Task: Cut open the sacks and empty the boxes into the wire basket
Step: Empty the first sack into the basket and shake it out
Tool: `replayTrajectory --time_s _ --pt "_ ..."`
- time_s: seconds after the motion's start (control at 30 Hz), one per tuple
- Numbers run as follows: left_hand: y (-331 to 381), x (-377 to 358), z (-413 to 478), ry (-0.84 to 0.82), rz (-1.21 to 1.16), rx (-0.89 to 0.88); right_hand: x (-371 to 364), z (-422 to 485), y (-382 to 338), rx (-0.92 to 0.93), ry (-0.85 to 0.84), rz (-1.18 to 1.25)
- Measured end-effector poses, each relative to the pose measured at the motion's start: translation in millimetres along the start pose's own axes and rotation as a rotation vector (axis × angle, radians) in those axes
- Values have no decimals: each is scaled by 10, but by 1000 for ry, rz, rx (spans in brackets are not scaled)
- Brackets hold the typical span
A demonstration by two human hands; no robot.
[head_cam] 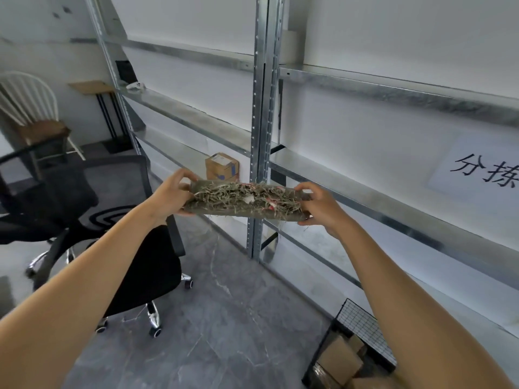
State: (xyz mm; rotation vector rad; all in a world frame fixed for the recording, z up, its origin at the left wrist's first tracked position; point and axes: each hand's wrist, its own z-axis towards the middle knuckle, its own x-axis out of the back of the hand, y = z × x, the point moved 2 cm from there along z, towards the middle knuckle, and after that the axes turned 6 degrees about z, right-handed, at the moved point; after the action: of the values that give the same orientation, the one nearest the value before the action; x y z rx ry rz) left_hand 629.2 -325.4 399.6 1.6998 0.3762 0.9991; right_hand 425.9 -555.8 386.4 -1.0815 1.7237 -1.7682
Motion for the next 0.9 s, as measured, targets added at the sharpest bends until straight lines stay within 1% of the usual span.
replayTrajectory --time_s 0.13,0.3,0.4,0.5,0.73,0.9 --pt "-91 196 160 29 -6 10 -187 214 -50 -6 28 49" --pt "-199 218 431 -12 -4 27 -257 492 -14 -87 44 183" --pt "-253 163 606 -25 -14 34 -302 708 96 -119 49 184" --pt "-322 152 866 -12 -23 27 -348 1031 182 -107 42 164" --pt "-397 16 1806 115 66 27 -332 2057 287 -82 10 193" --pt "-275 -222 2597 191 -15 28 -162 2873 376 -100 25 226"
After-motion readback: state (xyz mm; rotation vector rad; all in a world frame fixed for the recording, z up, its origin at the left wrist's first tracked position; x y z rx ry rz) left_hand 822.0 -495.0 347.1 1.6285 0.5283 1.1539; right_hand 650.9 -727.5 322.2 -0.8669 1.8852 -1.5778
